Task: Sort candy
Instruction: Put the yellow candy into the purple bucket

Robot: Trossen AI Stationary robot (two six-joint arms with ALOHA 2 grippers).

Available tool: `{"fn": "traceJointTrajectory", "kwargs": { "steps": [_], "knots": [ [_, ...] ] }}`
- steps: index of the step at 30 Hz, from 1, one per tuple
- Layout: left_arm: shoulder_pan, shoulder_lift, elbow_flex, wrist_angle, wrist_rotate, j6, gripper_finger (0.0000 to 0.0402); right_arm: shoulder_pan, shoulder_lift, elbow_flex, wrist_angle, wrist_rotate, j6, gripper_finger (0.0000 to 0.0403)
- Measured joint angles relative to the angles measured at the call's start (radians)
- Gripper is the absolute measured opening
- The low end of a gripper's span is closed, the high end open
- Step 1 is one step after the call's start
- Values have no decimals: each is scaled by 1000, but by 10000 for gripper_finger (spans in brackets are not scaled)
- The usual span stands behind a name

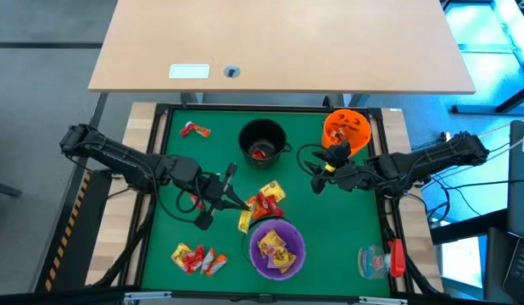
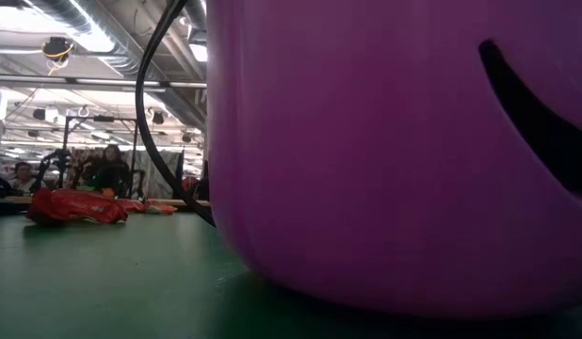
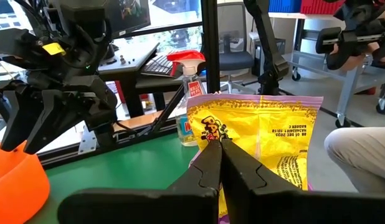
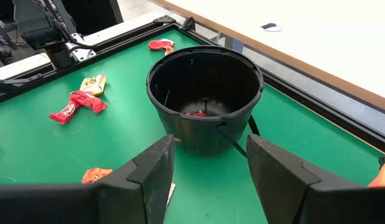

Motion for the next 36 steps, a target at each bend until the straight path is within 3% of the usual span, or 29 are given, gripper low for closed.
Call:
{"fn": "traceJointTrajectory", "kwargs": {
  "steps": [22, 36],
  "knots": [
    [-26, 7, 0, 5, 0, 2, 0, 0, 0, 0, -4, -2, 0, 198],
    [-75, 144, 0, 7, -34, -6, 0, 0, 0, 0, -67, -65, 0, 198]
  ]
}}
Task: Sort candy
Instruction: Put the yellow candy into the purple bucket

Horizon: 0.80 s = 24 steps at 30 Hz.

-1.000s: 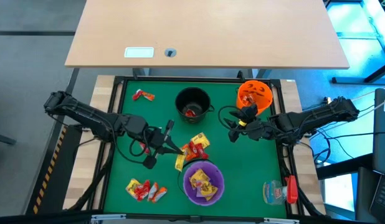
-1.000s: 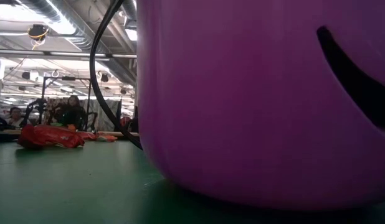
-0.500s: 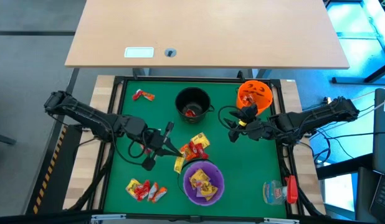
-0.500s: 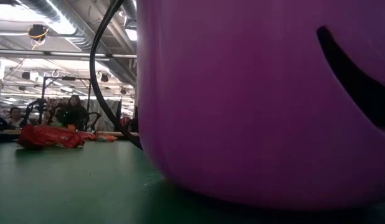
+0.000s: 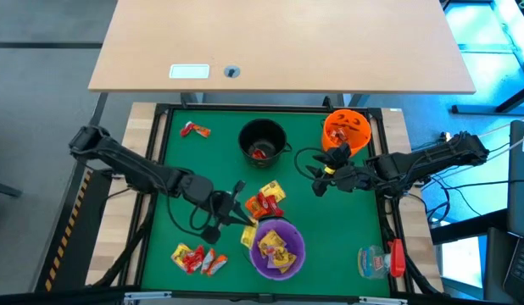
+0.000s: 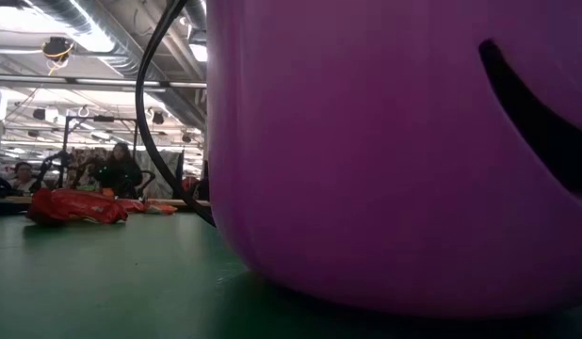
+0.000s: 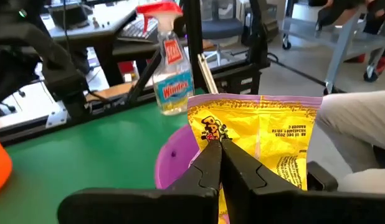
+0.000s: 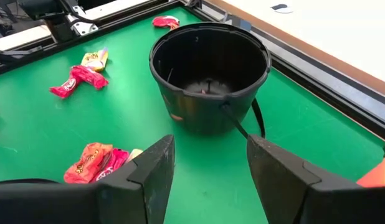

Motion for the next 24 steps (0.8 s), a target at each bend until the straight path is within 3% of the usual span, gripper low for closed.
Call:
{"fn": "traceJointTrajectory", "kwargs": {
  "steps": [3, 9, 17, 24],
  "knots": [
    [0, 48, 0, 82, 5, -7, 0, 0, 0, 0, -7, 1, 0, 198],
    [-1, 177, 0, 333, 123, -29, 0, 0, 0, 0, -11, 16, -1, 198],
    [0, 276, 0, 361, 95, -30, 0, 0, 0, 0, -11, 4, 0, 198],
    [2, 289, 0, 362, 73, -10, 8, 0, 0, 0, -11, 20, 0, 198]
  ]
}}
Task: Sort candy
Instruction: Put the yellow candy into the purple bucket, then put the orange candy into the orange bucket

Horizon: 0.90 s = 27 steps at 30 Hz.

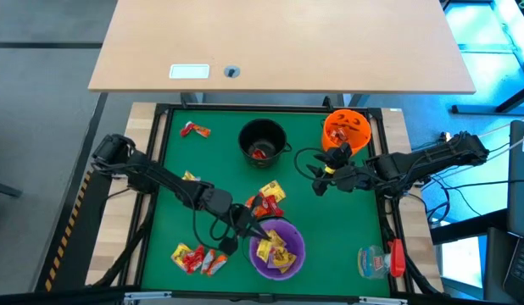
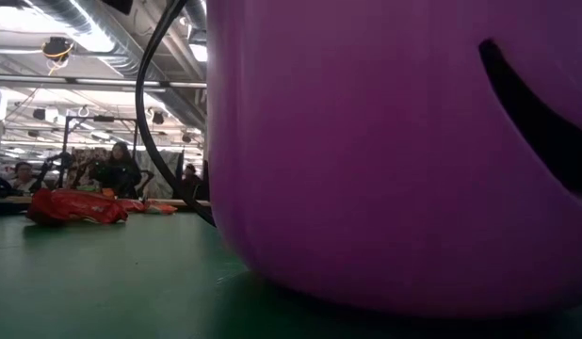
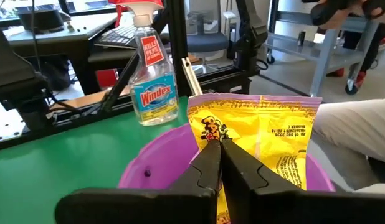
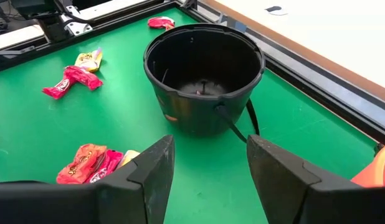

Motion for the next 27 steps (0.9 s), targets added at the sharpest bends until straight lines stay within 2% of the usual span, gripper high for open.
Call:
{"fn": "traceJointTrajectory", "kwargs": {
  "steps": [11, 15, 23, 27],
  "knots": [
    [3, -12, 0, -24, -24, -1, 121, 0, 0, 0, 1, 0, 0, 198],
    [6, -77, 0, -67, -37, 2, 141, 0, 0, 0, 2, -8, 1, 198],
    [6, -293, 0, -423, -210, 74, 145, 0, 0, 0, 2, -16, 1, 198],
    [6, -338, -19, -587, -297, 75, 145, 0, 0, 0, 1, -16, 8, 198]
  ]
}}
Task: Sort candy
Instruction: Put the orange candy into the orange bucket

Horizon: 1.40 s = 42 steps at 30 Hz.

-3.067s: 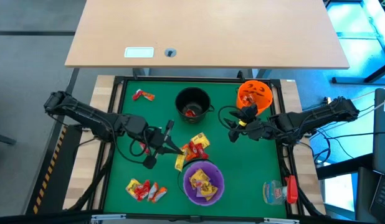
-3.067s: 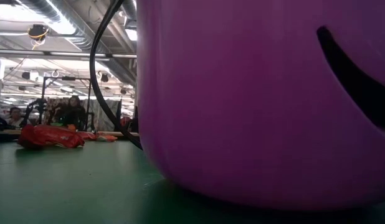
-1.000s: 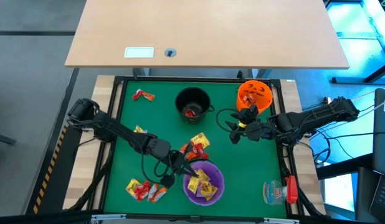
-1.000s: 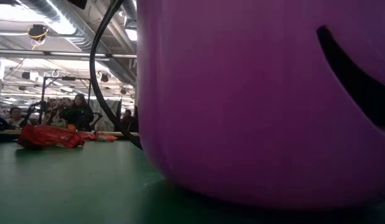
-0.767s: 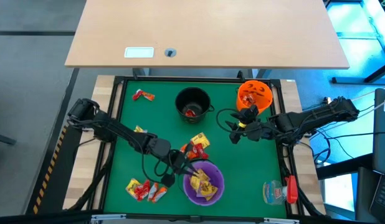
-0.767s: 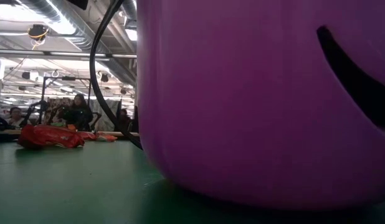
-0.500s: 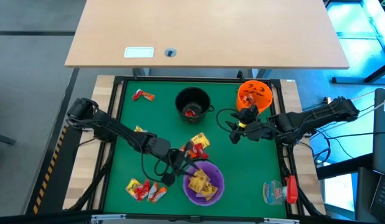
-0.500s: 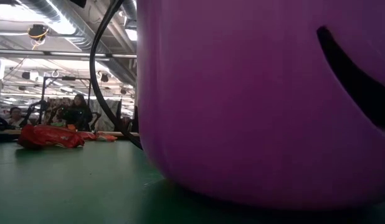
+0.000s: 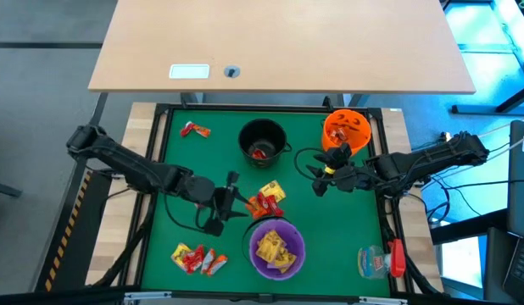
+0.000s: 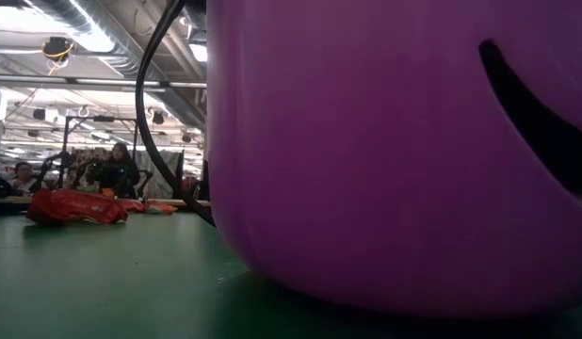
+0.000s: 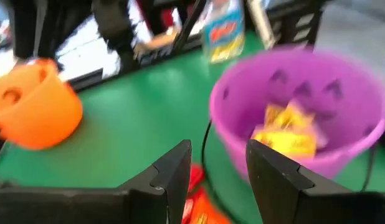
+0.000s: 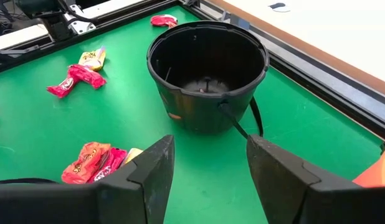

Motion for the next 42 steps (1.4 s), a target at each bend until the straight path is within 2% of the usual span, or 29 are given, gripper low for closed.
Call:
{"fn": "traceJointTrajectory", "kwargs": {
  "steps": [9, 14, 20, 27, 38, 42],
  "knots": [
    [30, 10, -251, 210, -19, -7, 145, 0, 0, 0, -1, -11, 57, 198],
    [61, 41, -316, 268, -13, -6, 155, 0, 0, 0, -1, -17, 67, 198],
    [100, 175, -315, 334, 45, -7, 198, 0, 0, 0, -1, -17, 79, 198],
    [102, 312, -315, 437, 25, 38, 241, 0, 0, 0, -1, -18, 98, 198],
    [115, 428, -267, 446, -13, 75, 242, 0, 0, 0, -2, -19, 98, 198],
    [124, 469, -241, 448, -8, 81, 229, 0, 0, 0, -1, -26, 98, 198]
  ]
}}
